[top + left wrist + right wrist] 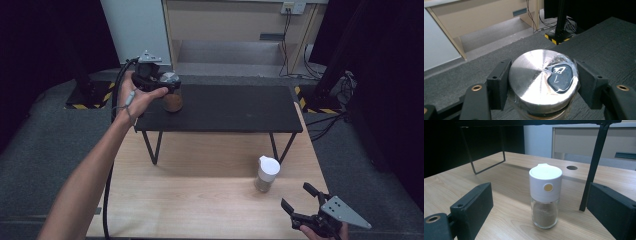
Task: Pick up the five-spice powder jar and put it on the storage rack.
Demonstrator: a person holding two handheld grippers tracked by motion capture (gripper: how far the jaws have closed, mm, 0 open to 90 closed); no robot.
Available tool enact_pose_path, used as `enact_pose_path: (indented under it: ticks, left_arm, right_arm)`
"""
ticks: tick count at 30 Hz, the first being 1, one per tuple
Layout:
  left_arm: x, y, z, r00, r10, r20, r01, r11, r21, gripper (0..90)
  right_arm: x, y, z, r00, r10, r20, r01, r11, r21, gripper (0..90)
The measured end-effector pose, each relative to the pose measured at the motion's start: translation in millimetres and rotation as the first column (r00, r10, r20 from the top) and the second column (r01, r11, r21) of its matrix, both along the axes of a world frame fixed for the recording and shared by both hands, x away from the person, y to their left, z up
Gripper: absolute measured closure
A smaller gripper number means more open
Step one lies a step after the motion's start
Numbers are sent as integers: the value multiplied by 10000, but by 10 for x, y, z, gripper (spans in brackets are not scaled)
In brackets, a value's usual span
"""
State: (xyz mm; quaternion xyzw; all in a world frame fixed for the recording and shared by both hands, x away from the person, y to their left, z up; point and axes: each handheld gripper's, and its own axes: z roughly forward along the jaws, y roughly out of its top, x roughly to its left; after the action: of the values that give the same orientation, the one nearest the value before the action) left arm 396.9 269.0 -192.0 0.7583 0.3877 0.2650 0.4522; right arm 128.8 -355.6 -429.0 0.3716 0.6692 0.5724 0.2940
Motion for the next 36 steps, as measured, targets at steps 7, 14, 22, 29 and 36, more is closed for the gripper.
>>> enact_pose_path:
  ticks: [7, 14, 22, 29, 36]
  left_arm:
    - [-17, 52, -56, 9999, -158, 58, 160, 9996, -224, 319]
    - [-103, 123, -84, 9995, -40, 305, 67, 9959, -907, 65]
    - [-281, 168, -127, 9968, -356, 716, 396, 9977, -543, 50]
    - [-435, 281, -245, 9942, -473, 961, 571, 9932, -1017, 50]
    - [-623, 380, -285, 9913, -631, 1155, 728, 9940, -820, 50]
  right_arm:
    - [6, -3, 0, 10000, 51, -23, -50, 10000, 16, 75]
    - [4, -8, -2, 10000, 55, 9, -55, 10000, -1, 75]
    - [8, -11, -1, 10000, 79, -13, -79, 10000, 16, 75]
    - [8, -8, 0, 10000, 85, -16, -85, 10000, 15, 75]
    - [9, -10, 1, 9999, 100, 0, -100, 9999, -12, 75]
